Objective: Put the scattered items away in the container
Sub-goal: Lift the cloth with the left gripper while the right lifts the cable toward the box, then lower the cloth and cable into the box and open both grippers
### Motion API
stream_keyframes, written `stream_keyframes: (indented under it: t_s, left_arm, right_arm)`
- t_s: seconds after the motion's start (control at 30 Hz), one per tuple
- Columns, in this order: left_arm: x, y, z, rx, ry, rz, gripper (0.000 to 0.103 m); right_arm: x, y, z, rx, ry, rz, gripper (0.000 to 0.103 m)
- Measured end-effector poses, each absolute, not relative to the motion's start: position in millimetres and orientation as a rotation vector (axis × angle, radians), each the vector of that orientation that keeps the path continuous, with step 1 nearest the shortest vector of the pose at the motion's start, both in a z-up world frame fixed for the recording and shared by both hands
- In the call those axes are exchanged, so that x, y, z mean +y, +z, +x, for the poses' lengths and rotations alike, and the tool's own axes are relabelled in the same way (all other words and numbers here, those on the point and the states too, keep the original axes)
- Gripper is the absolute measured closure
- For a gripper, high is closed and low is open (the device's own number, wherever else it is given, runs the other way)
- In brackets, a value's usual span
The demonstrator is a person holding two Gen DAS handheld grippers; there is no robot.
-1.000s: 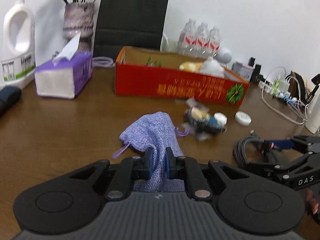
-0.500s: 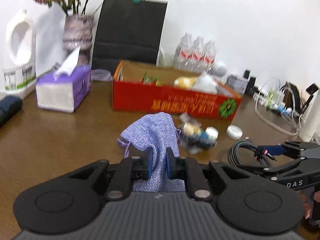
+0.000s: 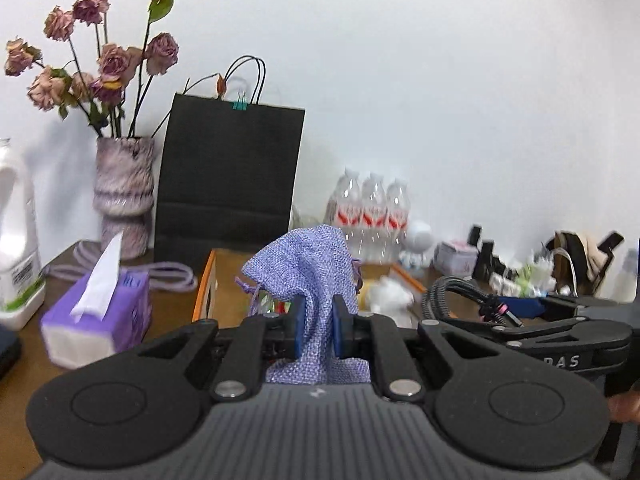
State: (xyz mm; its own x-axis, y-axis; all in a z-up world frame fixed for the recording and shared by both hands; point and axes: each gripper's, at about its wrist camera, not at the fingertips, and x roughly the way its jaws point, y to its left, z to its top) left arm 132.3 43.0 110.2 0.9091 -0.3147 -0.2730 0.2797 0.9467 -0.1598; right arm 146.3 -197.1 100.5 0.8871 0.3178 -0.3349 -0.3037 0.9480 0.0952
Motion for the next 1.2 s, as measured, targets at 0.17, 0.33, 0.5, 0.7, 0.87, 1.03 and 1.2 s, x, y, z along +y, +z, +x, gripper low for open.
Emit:
stream_keyframes:
  t_s: [0.17,0.33,0.5,0.7,0.87,1.03,1.2]
  left_arm:
    - [34.8,113.9,184.1,0.285,-0.281,-0.13,0.089]
    - [32.2,101.0,229.7,0.283,-0.245,-0.152,0.089]
    - [32.0,81.4,262.5,0.36,-0.247,-0.142,0.088]
    - [34.1,67.5,283.9,0.434,-0.206,-0.11,0.005]
    - [36.0,69.6,283.3,0.435,-0.185,-0.106,0.0]
    - [39.5,73.5,281.7,0.438,-0.167,-0.131,0.0]
    - [38.3,75.2,279.6,0.441,-0.159,-0.131,0.0]
  right_arm:
    - [-180.2,100.5,200.6,0.348,0.325,0.037,0.01]
    - [-174.7,89.8,245.4,0.351,0.312,0.049,0.01]
    - [-167.7,71.2,281.0,0.416,0.316,0.008,0.01]
    - [-162.0,52.7,305.9,0.472,0.298,-0.018,0.009]
    - [-170.0,52.4,308.1,0.485,0.274,-0.007,0.0]
    - [-179.0,58.2,304.1,0.481,0.262,0.007,0.0]
    - [-179.6,61.9,303.1,0.484,0.258,-0.001,0.0]
